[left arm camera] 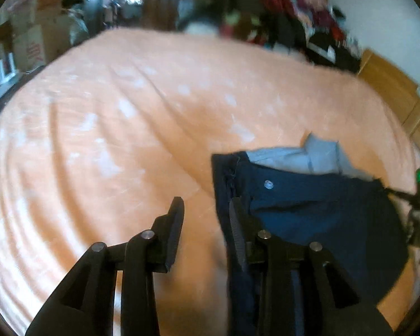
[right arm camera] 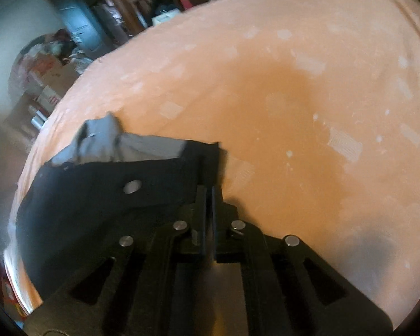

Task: Fold small clothes

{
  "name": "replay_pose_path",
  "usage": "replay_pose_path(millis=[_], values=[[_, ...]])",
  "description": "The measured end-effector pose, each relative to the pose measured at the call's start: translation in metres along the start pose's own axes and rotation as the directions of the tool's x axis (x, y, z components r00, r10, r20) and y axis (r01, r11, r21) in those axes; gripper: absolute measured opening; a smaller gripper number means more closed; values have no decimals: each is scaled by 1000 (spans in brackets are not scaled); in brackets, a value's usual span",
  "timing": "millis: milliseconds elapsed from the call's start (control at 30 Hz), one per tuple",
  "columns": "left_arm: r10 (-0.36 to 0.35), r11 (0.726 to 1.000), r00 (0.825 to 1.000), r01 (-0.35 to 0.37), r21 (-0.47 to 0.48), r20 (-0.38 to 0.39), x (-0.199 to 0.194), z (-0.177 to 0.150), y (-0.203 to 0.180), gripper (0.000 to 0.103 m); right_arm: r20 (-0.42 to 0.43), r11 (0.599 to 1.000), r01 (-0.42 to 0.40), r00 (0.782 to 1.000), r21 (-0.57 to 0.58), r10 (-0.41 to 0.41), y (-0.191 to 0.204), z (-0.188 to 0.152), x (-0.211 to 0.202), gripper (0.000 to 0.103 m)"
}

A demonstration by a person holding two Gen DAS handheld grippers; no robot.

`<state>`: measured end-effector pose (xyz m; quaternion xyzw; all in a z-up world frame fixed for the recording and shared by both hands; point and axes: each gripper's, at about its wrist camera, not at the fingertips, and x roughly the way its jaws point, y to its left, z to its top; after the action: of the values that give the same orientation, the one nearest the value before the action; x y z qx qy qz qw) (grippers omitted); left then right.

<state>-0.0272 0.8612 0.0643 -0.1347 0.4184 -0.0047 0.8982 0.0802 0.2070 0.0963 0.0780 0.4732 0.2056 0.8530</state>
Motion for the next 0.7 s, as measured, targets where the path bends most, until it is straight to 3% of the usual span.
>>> replay_pose_path(millis=[167,233,367,400,467,500,533,567,633,700], values=[[-151,984,985,158,87,-84,-36,-57,-5,34,41,986,-62,997,-154,69,72,-32,-45,24],[-214,967,967,230,112,-138,-41,-85,-17,34,18,975,-121,992,-187,126,101,-47,-49,31],[-185,967,969,209,147,-167,-47,-128,-35,34,-76,923,-277,961,-269,266,188,-83,-44,41],[-163,976,974,183,121,-158,-48,-135,-33,34,-118,891,-321,947,-322,299,220,-95,-38,44],[-172,985,978,174,6,-114,-55,-148,-21,34,-171,817,-338,941,-467,291,278,-119,-26,53],[-193,980,978,187,-75,-81,-60,-155,-12,34,-198,744,-344,939,-573,282,317,-138,-18,57],[-201,975,977,194,-107,-65,-67,-160,-10,34,-214,702,-351,936,-620,279,336,-147,-13,60],[-213,971,976,206,-124,-48,-72,-164,-10,34,-240,627,-355,934,-694,263,368,-165,-4,67],[-273,948,962,267,-171,-10,-80,-168,-9,34,-225,526,-308,950,-793,218,401,-186,7,75],[-336,913,941,335,-234,35,-84,-171,-6,35,-136,455,-188,980,-870,146,423,-201,22,69]])
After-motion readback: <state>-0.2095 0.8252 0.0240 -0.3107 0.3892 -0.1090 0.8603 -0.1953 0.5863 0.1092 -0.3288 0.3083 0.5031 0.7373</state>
